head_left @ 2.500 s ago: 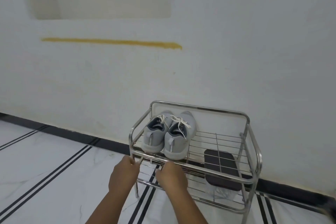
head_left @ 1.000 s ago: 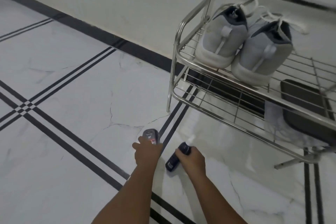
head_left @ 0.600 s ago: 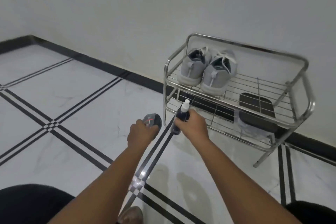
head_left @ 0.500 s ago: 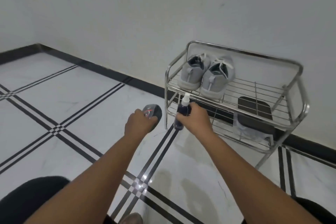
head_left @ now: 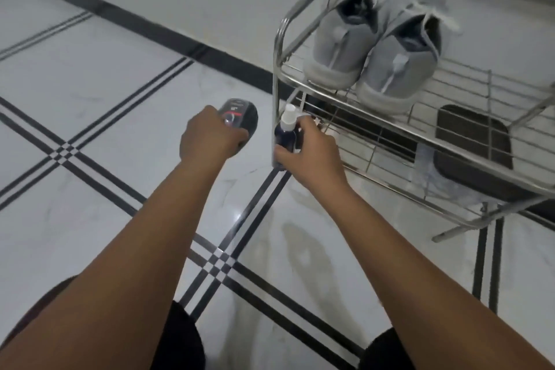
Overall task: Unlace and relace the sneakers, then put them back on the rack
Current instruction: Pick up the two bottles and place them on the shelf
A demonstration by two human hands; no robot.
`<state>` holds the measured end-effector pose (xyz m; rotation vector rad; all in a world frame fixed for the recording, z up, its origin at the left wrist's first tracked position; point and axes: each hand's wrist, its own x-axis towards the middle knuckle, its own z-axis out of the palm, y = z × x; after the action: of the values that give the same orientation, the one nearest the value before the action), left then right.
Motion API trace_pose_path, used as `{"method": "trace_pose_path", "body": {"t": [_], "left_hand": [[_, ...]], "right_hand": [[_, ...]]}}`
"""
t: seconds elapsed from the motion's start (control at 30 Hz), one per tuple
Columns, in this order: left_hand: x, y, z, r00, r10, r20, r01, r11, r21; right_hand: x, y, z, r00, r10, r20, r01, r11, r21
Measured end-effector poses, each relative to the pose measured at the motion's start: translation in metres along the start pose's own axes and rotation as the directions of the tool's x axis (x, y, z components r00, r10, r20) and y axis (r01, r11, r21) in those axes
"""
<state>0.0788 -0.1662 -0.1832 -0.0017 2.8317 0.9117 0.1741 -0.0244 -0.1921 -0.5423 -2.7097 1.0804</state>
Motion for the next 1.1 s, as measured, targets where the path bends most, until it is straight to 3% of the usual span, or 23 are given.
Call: {"method": "trace_pose_path", "body": {"t": [0.27,0.37,0.6,0.87,1.1], "left_hand": [[0.024,-0.02,0.024,0.978,-0.195,0.079,0.19,0.98,0.068],[0.013,-0.023,0.023,0.965,-0.244,0.095,0.244,0.97,0.013],[-0.043,-0.012,-0.018,0.977,-0.199,0.08,0.206,0.975,-0.084],[-0.146,0.092,-0.161,0.953,-0.285,0.097,0.299,0.939,-0.172],[-0.201,0.235,-0.32,0.98,-0.195,0.047,0.201,0.946,-0.255]], "right_hand": [[0.01,0.009,0.037,0.986,0.1,0.132,-0.109,0.992,0.065],[-0.004,0.008,0.036,0.975,0.131,0.18,-0.14,0.989,0.038],[-0.048,-0.019,-0.007,0.929,0.2,0.311,-0.231,0.971,0.067],[-0.086,-0.128,-0.16,0.895,0.255,0.367,-0.339,0.922,0.186],[-0.068,-0.252,-0.364,0.914,0.184,0.361,-0.304,0.901,0.31]]}}
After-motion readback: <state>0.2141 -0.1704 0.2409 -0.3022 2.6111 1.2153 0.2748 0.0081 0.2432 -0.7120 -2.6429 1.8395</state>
